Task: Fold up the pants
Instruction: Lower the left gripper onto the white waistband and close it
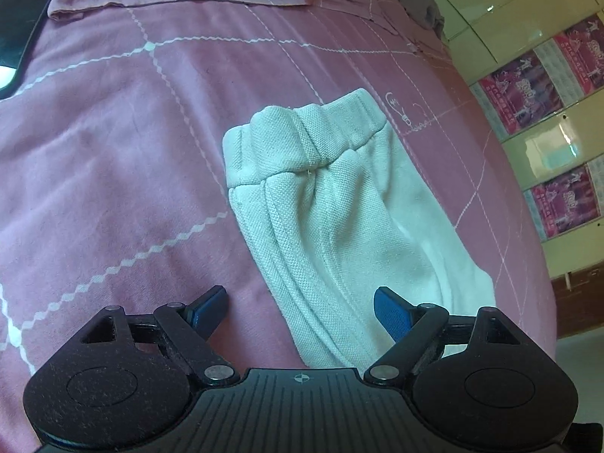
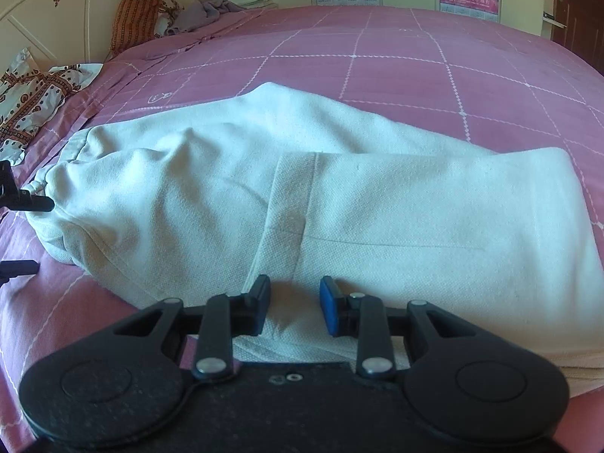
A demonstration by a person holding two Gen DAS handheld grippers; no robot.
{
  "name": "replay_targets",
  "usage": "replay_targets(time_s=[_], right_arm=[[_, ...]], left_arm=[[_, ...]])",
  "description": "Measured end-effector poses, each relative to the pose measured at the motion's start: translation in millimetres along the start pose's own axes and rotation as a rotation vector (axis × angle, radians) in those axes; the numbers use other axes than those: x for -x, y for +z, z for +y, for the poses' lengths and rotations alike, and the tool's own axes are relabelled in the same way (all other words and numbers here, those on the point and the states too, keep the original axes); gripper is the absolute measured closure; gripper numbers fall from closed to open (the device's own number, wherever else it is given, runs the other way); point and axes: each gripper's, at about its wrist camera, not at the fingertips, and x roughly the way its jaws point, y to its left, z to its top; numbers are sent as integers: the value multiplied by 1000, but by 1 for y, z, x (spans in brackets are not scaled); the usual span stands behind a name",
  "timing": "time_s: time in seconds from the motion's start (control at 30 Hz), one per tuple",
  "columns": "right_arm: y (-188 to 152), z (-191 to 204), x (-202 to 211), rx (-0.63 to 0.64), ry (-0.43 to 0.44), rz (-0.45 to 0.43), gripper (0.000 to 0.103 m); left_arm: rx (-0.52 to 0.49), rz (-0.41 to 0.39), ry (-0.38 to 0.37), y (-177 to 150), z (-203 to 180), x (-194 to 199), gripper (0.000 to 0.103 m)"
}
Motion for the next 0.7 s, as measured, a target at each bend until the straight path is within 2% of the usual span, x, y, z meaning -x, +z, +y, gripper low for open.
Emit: replay_targets(time_s=[0.1,0.13,0.17,0.23,0.33,0.57,0.63,0.7], right_arm=[[0,1,0,1,-4,-3,73],[0,1,0,0,-4,-2,73],[0,1,0,0,-4,-2,73],[0,2,0,-3,-3,-2,73],[0,1,0,-7,-1,0,73],[11,3,2,-16,-6,29,72],[19,7,6,-6,-3,6,73],[26,12,10,7,-7,-26,71]], left_arm=[[0,-15,-35,2,-4,-12,22],[0,-8,-55,3,-5,-17,43],[21,16,-69,5,-5,-26,58],[90,15,-93,6,1,-37,64],[160,10,-149,10,6,-51,64],[139,-20,-134,13,-16,-70,64],[138,-19,-134,15,-20,-72,65],[136,-18,-134,18,-20,-70,78]])
